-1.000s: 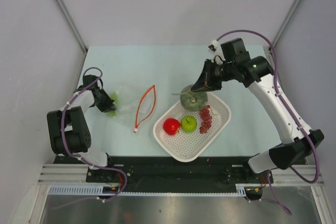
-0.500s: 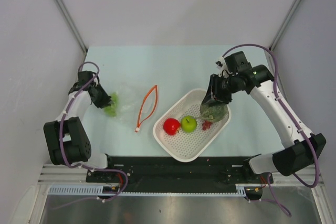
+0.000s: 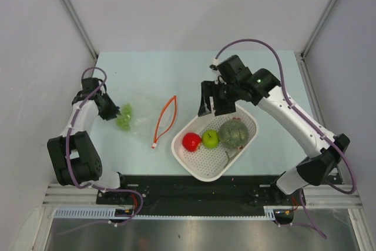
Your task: Open the zip-top bag and remove the fake food
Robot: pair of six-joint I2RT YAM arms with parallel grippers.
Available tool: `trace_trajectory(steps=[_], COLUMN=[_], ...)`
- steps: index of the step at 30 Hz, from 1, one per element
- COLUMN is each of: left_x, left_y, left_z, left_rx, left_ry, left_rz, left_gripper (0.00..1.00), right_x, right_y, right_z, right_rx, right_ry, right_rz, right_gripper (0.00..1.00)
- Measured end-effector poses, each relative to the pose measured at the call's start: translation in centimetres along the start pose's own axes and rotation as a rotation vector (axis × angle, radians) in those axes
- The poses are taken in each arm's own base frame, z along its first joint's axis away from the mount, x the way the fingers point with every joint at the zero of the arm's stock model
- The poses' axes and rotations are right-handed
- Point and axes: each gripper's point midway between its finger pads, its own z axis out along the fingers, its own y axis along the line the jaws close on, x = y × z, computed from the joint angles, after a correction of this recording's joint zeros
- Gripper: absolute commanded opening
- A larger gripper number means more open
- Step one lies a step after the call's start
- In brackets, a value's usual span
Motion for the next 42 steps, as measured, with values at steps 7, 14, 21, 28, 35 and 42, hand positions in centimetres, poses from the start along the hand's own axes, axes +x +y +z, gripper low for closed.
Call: trace_trajectory(steps=[7,14,21,28,35,42], left_x=[0.0,0.3,0.5,1.5,2.2,3.1], left_y=[0.9,2.1,3.0,3.4,3.1,2.6], left_z=[0.5,1.5,3.0,4.4,4.7,5.2], left_rx=[-0.030,-0.091,-0.130,-0.142,-0.115,-0.080], left_ry=[0.007,0.042,0.084,0.138,0.154,0.169], left_rz=[-0.013,-0.004,-0.004,-0.009,-0.012,-0.014], left_gripper=[0.26,0.22,0.19,0.18,0.17,0.16], right_x=[-3.3,-2.9,-1.2,0.2,0.3,-0.4], right_y=[2.8,4.9,7.4,8.4,9.7,11.2], right_z=[6.4,14.9,21.6,26.0,28.8,30.8], right_rx=[-0.108,-0.195,-0.285,-0.331,-0.374,-0.425], right_ry=[-0.066,0.000,0.068,0.105,0.114,0.107], right_rz=[0.071,0.149,0.209,0.237,0.265,0.313], right_gripper=[0.34,0.14,0.13,0.24,0.47,0.26])
